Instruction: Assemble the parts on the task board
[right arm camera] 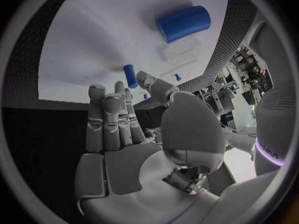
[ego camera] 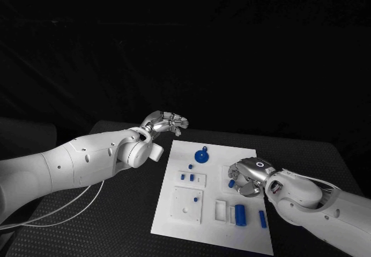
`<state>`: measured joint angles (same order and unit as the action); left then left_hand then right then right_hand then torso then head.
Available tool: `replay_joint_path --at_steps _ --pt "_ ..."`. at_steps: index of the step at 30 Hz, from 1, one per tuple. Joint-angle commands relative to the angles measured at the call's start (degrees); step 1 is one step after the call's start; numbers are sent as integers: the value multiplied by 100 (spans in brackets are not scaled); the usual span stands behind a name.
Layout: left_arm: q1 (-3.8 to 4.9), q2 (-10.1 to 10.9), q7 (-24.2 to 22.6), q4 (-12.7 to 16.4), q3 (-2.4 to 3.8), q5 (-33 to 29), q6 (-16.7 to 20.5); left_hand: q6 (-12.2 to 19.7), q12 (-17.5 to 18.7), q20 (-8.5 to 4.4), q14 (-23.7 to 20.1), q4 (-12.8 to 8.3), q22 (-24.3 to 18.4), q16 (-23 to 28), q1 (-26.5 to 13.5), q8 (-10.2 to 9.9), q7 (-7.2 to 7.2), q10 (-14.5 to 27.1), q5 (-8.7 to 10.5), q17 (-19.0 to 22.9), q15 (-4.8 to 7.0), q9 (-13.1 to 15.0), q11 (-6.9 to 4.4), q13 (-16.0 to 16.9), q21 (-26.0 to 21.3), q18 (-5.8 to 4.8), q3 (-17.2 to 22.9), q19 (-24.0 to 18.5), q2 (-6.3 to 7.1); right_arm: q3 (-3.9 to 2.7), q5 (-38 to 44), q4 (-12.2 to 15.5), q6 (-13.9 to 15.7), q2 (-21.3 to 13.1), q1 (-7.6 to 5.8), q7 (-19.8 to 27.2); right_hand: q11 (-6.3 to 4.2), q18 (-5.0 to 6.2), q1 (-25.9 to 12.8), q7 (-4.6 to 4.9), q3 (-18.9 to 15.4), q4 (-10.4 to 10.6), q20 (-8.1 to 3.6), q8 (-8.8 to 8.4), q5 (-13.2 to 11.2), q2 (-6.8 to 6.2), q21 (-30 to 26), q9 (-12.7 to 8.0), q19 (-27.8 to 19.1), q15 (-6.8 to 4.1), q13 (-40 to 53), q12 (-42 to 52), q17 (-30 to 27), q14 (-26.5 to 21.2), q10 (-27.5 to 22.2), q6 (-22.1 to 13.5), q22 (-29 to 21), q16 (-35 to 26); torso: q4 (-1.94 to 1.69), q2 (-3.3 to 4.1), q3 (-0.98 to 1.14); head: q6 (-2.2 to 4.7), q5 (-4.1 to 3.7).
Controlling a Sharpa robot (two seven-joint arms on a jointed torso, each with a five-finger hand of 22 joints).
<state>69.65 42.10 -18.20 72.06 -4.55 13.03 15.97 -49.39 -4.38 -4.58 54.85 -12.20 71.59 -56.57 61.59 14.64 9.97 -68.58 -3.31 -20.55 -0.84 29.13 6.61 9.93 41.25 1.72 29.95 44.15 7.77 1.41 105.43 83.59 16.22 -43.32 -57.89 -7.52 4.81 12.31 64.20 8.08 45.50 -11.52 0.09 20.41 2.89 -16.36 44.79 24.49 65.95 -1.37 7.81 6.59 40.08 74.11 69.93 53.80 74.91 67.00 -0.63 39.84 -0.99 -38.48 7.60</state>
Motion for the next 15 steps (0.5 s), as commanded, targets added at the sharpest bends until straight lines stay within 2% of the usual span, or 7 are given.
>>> replay_joint_path --at_steps 1,10,15 --pt "7 -8 -79 10 6 -36 -26 49 21 -11 43 27 10 23 -45 38 8 23 -29 -10 -13 -8 20 -5 -37 86 -19 46 -7 3 163 3 -135 10 3 -17 -18 269 68 -16 84 51 -35 53 -11 16 37 16 36 -45 13 31 -3 10 67 80 90 42 0 0 -1 -7 -4" --pt "7 -11 -75 13 6 -37 -25 50 21 -11 45 31 11 24 -48 39 8 24 -30 -12 -13 -9 21 -6 -38 87 -19 48 -10 13 187 -8 -153 35 5 -4 -96 269 71 -99 167 125 -52 145 -11 187 94 50 50 -121 62 107 20 18 267 260 115 88 0 0 -2 -16 -9" --pt "7 -13 -70 9 6 -37 -25 51 21 -11 45 33 11 24 -49 40 8 24 -30 -13 -13 -10 21 -6 -39 87 -18 49 -12 20 187 -20 -156 66 11 -14 -111 269 46 -107 160 128 -52 156 -11 202 110 53 45 -136 75 117 24 10 302 287 119 93 -3 -2 -4 -21 -11"
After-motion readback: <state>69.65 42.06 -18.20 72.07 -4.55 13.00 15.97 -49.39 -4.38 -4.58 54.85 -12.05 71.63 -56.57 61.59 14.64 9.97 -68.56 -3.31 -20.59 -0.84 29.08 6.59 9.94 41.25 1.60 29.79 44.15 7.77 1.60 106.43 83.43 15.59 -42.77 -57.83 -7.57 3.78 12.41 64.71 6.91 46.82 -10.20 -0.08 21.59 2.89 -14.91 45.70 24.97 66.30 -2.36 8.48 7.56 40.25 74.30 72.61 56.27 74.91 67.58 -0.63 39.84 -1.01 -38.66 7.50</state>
